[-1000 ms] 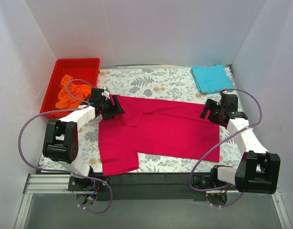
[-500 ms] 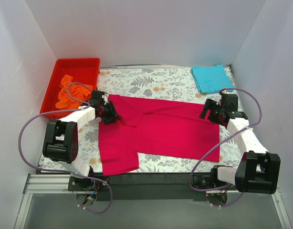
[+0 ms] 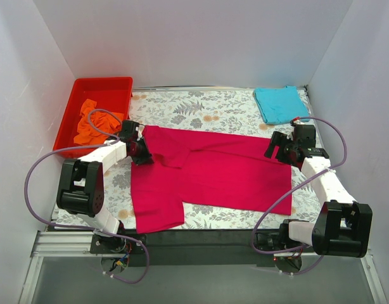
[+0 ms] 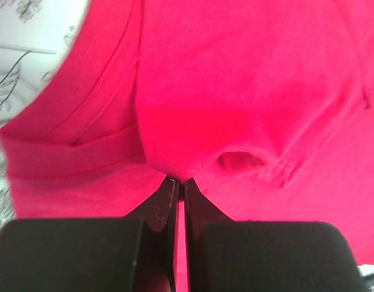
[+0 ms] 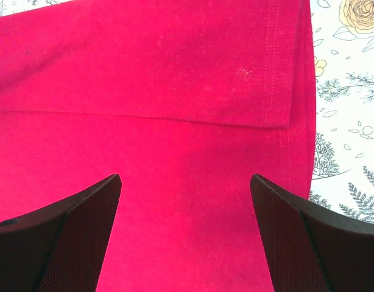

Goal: Fold and stack the t-shirts
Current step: Fold the tshirt

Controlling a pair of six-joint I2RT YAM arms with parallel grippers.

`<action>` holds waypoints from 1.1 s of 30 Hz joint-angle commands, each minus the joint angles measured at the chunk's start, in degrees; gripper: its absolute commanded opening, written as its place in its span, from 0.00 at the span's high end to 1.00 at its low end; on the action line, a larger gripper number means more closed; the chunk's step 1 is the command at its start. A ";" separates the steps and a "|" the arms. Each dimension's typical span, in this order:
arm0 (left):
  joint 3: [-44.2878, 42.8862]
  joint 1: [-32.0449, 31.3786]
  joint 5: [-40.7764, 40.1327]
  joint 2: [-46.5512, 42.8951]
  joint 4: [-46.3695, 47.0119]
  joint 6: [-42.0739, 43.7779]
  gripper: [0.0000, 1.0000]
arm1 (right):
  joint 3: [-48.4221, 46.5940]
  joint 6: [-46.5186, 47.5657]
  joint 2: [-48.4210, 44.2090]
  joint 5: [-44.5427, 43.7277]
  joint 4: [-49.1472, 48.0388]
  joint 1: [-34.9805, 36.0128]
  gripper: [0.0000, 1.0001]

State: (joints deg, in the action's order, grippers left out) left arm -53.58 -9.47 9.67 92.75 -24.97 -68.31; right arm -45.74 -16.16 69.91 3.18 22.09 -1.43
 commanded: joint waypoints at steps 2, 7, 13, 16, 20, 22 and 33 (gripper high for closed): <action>-4.07 0.16 -3.43 -3.54 -10.26 1.43 1.00 | -0.49 1.31 -0.56 -0.28 -1.52 -0.06 0.22; -4.25 0.16 -6.42 -2.22 -16.77 1.17 1.00 | -1.11 1.66 -0.30 -0.90 -1.08 0.02 0.22; -5.66 0.16 -12.64 -0.73 -18.09 1.08 0.93 | -1.90 3.07 0.31 0.33 0.06 0.03 0.22; -6.01 0.16 -16.34 -1.08 -17.22 1.17 0.68 | -1.90 3.42 0.40 1.12 0.50 0.03 0.22; -7.24 -1.24 -17.31 -4.24 -15.20 2.57 0.41 | -1.90 3.68 0.58 1.92 1.29 0.03 0.23; -7.50 -5.19 -17.84 -6.26 -13.45 4.76 0.40 | -1.90 3.86 0.40 2.18 1.38 0.03 0.23; -9.87 -24.44 -18.63 -1.09 -5.00 12.50 0.56 | -1.73 4.21 -0.30 2.44 1.99 0.03 0.23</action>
State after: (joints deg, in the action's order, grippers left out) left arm -61.08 -31.99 -7.01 89.08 -32.42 -59.57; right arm -45.74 -13.04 70.28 4.89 23.86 -1.43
